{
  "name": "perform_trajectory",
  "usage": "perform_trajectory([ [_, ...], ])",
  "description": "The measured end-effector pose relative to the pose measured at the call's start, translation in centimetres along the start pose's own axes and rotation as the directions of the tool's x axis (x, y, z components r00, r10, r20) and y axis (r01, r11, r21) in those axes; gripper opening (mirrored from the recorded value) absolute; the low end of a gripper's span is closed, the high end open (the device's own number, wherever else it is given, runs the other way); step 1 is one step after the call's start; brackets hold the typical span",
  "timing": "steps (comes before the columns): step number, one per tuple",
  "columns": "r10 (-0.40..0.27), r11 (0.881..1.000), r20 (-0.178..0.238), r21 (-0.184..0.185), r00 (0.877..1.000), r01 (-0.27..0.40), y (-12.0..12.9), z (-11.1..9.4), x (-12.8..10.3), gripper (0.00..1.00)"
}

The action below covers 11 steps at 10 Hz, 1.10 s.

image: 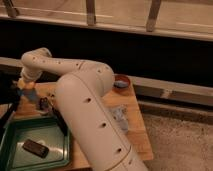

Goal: Place apple in plastic cup

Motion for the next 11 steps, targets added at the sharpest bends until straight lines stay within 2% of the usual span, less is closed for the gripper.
perform_trajectory([
  [5,0.005,1.000,0.039,-0.001,0.999,-0.005,0.0,0.6,-0.2,0.00],
  [10,0.013,1.000,0.053,-0.017,0.999,-0.012,0.1,1.7,-0.8,0.00],
  [11,0.012,1.000,0.054,-0.020,0.998,-0.011,0.2,1.9,-1.0,0.04],
])
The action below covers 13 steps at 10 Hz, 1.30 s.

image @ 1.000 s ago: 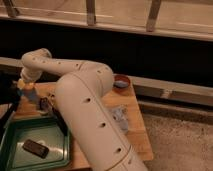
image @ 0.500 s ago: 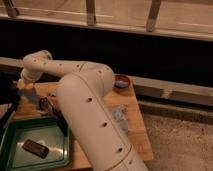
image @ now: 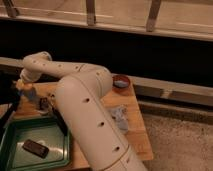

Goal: Place apple in plastic cup

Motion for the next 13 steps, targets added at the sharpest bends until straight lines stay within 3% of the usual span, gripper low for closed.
perform_trajectory([
  [5,-0.012,1.000,-0.003,-0.004,1.000,0.012,0.2,0.8,-0.5,0.55],
  [6,-0.012,1.000,-0.002,-0.003,1.000,0.012,0.1,0.8,-0.5,0.60],
  [13,0.014,1.000,0.014,0.004,1.000,-0.014,-0.9,0.7,-0.6,0.62],
])
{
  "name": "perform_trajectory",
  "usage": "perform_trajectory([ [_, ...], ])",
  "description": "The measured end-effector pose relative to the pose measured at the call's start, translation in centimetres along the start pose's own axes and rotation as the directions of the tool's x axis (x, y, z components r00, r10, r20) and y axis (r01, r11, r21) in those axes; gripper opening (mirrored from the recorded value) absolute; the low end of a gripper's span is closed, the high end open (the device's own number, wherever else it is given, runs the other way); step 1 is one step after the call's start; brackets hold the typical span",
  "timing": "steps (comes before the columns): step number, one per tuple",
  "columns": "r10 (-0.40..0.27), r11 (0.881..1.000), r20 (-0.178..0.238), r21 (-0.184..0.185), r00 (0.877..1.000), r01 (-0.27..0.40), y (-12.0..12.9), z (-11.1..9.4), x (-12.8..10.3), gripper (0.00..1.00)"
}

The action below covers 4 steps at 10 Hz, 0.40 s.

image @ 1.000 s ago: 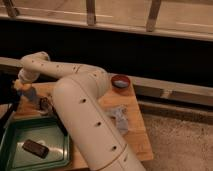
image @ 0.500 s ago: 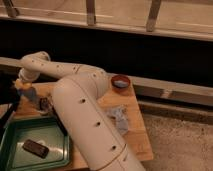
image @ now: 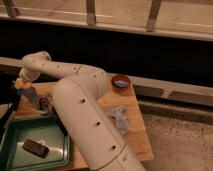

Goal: Place apple in plastic cup

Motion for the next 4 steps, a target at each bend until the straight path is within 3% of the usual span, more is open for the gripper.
perform_trajectory([
  [4,0.003,1.000,0.003,0.000,1.000,-0.003,-0.13,-0.07,0.05,0.62],
])
